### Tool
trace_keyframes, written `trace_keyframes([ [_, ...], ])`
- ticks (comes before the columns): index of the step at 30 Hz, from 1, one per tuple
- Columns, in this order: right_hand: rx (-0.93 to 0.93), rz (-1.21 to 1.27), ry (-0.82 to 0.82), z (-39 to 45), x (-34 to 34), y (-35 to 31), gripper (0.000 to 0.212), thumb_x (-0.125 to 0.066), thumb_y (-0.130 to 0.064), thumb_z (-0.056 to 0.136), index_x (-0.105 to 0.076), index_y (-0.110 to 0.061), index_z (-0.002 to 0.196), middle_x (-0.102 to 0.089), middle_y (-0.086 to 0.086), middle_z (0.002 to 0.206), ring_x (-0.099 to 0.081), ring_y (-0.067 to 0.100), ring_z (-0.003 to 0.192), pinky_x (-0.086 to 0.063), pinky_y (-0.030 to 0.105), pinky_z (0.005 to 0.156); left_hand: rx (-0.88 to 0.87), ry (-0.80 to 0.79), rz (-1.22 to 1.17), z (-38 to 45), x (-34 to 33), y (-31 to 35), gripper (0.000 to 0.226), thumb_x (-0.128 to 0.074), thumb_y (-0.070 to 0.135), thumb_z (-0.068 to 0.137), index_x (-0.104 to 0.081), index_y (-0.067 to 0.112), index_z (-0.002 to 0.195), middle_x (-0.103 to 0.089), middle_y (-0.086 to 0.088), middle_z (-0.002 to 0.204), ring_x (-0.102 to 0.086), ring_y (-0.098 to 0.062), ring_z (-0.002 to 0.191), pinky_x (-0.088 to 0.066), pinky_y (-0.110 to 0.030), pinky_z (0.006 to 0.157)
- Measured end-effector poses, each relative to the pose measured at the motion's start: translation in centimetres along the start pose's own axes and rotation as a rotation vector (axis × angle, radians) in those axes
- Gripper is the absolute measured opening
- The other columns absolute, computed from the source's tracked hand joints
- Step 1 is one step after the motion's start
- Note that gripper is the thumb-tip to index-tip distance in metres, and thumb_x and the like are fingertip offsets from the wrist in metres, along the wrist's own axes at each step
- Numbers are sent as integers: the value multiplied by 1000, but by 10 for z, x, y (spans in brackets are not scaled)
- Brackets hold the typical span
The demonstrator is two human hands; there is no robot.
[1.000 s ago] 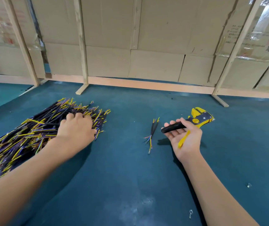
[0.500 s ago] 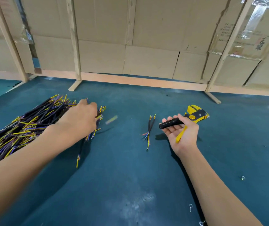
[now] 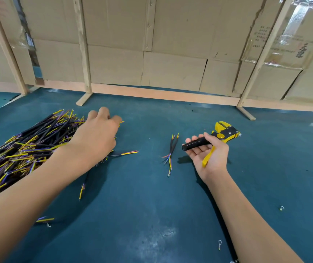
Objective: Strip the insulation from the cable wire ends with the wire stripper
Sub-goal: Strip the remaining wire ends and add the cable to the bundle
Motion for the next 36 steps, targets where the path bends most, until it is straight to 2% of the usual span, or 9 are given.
trace_keyframes([
  [4, -3, 5, -21, 1, 0, 1, 12, -62, -14, 92, -60, -2, 91, -69, 15, 78, -72, 36, 75, -61, 43, 70, -230, 301, -92, -7, 17, 32, 64, -59, -11, 75, -60, 14, 135, -51, -18, 113, -51, -39, 89, -47, -53, 78],
  [7, 0, -46, -47, -1, -2, 0, 12, -61, -15, 93, -61, -3, 89, -69, 14, 78, -72, 35, 75, -61, 42, 69, -347, 364, -205, -18, 5, 45, 54, -61, -12, 79, -65, 8, 129, -60, -17, 104, -59, -39, 80, -50, -51, 74],
  [10, -10, -186, -134, -3, -11, 1, 12, -56, -16, 96, -59, -7, 89, -67, 12, 79, -71, 36, 78, -60, 41, 72, -442, 428, -405, -29, -8, 49, 30, -66, -6, 90, -70, 3, 118, -65, -13, 93, -64, -35, 76, -55, -44, 73],
  [15, -55, -314, -356, -25, -43, 14, 10, -56, -16, 92, -59, -6, 91, -64, 14, 80, -67, 37, 76, -57, 50, 78, -360, 435, -619, -36, -19, 35, 12, -67, 19, 96, -71, 13, 107, -66, 2, 90, -63, -20, 76, -53, -38, 71],
  [20, -32, -356, -437, -49, -70, 30, 2, -61, -2, 96, -60, -2, 94, -62, 18, 80, -65, 40, 75, -58, 56, 85, -378, 498, -653, -38, -13, 26, 14, -73, 14, 92, -76, 9, 105, -66, -2, 94, -63, -18, 79, -51, -30, 76],
  [23, -44, -341, -483, -63, -81, 35, 5, -64, 1, 89, -64, -3, 92, -62, 21, 83, -65, 40, 78, -59, 52, 82, -411, 504, -667, -40, -9, 28, 19, -74, 12, 90, -76, 6, 108, -63, -5, 91, -56, -13, 76, -47, -22, 76],
  [27, -16, -400, -500, -72, -88, 33, 9, -68, -2, 80, -67, -4, 89, -68, 22, 87, -69, 35, 85, -60, 45, 75, -435, 476, -672, -42, -6, 34, 20, -71, 17, 92, -75, 8, 109, -65, 0, 89, -54, -7, 74, -43, -12, 77],
  [33, 12, -443, -425, -69, -84, 34, 12, -67, 9, 88, -63, -1, 93, -66, 19, 84, -68, 34, 80, -61, 51, 81, -440, 477, -743, -44, -2, 36, 15, -69, 19, 94, -72, 6, 102, -56, 18, 89, -50, 16, 78, -41, -7, 76],
  [36, 2, -426, -433, -69, -83, 35, 14, -70, 3, 84, -62, 0, 95, -68, 15, 81, -68, 35, 79, -61, 52, 81, -486, 464, -778, -47, -1, 41, 19, -64, 26, 96, -72, 9, 102, -64, 10, 86, -54, 7, 71, -47, -15, 69],
])
Point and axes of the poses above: each hand's wrist, its own z-axis towards the middle knuckle, its own x-axis out of the back of the hand, y = z × x, the point moved 7 cm from there along z, towards the middle knuckle
